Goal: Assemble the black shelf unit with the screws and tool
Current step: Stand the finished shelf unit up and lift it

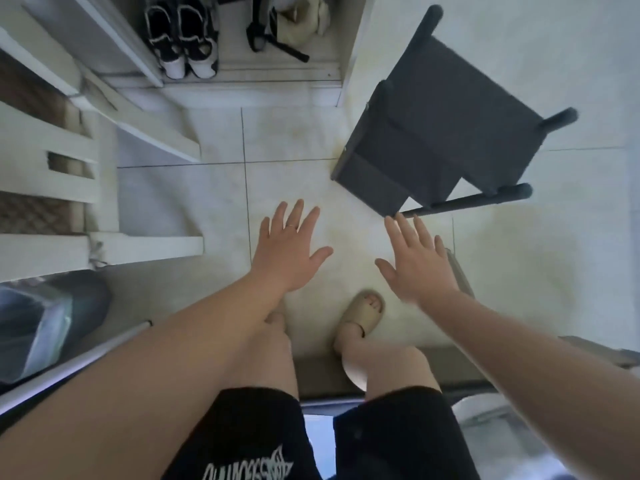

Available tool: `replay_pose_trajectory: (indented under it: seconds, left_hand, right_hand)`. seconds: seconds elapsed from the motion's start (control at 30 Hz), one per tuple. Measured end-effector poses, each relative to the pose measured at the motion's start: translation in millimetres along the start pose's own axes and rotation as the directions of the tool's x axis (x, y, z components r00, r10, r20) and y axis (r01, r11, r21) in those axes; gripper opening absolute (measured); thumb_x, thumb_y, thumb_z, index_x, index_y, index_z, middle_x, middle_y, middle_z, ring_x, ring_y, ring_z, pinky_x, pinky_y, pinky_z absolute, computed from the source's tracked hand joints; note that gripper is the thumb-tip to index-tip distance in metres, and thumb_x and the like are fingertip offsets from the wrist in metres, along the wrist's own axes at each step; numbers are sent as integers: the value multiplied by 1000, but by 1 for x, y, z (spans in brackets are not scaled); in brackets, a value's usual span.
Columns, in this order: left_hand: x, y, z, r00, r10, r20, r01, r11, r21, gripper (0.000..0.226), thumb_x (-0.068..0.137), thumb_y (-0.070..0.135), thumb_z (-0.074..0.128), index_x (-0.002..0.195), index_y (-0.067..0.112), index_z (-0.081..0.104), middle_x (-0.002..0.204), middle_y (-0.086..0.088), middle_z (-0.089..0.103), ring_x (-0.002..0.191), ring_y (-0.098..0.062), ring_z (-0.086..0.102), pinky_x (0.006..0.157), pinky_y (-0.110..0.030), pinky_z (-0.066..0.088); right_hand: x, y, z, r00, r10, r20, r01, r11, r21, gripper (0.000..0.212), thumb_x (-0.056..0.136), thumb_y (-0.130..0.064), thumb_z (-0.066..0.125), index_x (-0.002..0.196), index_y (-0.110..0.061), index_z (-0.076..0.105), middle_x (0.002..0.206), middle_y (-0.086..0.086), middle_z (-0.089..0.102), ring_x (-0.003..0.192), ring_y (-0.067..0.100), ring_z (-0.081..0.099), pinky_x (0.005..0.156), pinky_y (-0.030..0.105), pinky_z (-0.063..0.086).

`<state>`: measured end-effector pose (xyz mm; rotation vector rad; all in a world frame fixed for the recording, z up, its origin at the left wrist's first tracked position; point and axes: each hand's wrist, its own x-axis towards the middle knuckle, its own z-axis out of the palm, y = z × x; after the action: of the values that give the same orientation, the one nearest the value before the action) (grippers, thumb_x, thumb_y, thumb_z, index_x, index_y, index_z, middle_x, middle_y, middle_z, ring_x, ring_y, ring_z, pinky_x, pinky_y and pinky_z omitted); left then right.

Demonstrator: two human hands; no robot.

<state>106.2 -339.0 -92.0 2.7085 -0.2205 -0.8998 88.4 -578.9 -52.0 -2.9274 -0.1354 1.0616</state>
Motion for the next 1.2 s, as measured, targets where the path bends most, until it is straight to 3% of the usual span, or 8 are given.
replay_pose_trajectory:
  seconds: [0.23, 0.4, 0.6, 1.0, 1.2]
  left_hand:
    - [-86, 70, -103, 997, 9, -80, -8, 1000, 13, 75, 97, 68, 29, 159, 33, 6, 169, 0, -4, 154, -29, -10, 122, -55, 4]
    - [-101, 122, -140, 995, -5, -98, 10, 999, 45, 75, 97, 67, 31, 159, 31, 7, 169, -2, -4, 154, -30, -10, 123, -55, 3]
    - [-91, 163, -169, 987, 0, -162, 4, 1000, 26, 74, 98, 65, 33, 159, 32, 8, 169, -1, 0, 154, -29, -8, 123, -53, 4]
    - [36, 169, -223, 1000, 17, 13, -17, 1000, -2, 76, 97, 63, 36, 159, 29, 10, 169, -1, 5, 154, -29, -3, 123, -53, 9]
    - [127, 150, -251, 987, 5, 159, -6, 1000, 10, 75, 97, 59, 43, 157, 25, 17, 165, -2, 20, 151, -32, 14, 117, -55, 27]
  right_hand:
    - [-116, 0, -97, 1000, 10, -30, -7, 994, 109, 72, 106, -52, 29, 161, -25, -9, 170, -1, -12, 156, 28, -11, 125, 55, 7]
    - [-146, 35, -129, 988, -8, -151, 29, 990, 136, 72, 105, -54, 30, 162, -25, -5, 170, -2, -8, 157, 26, -8, 126, 53, 7]
    - [-149, 76, -144, 971, 76, -226, -23, 973, 228, 71, 104, -53, 31, 162, -26, -1, 170, -4, -3, 157, 24, -5, 126, 51, 11]
    - [-63, 116, -170, 951, 305, -57, -266, 895, 358, 72, 105, -53, 31, 162, -25, -3, 170, -5, -4, 157, 24, -4, 125, 48, 10]
    - [-12, 125, -181, 896, 440, 60, -411, 770, 488, 73, 103, -50, 37, 162, -24, 3, 170, -5, 4, 156, 24, 2, 124, 49, 15]
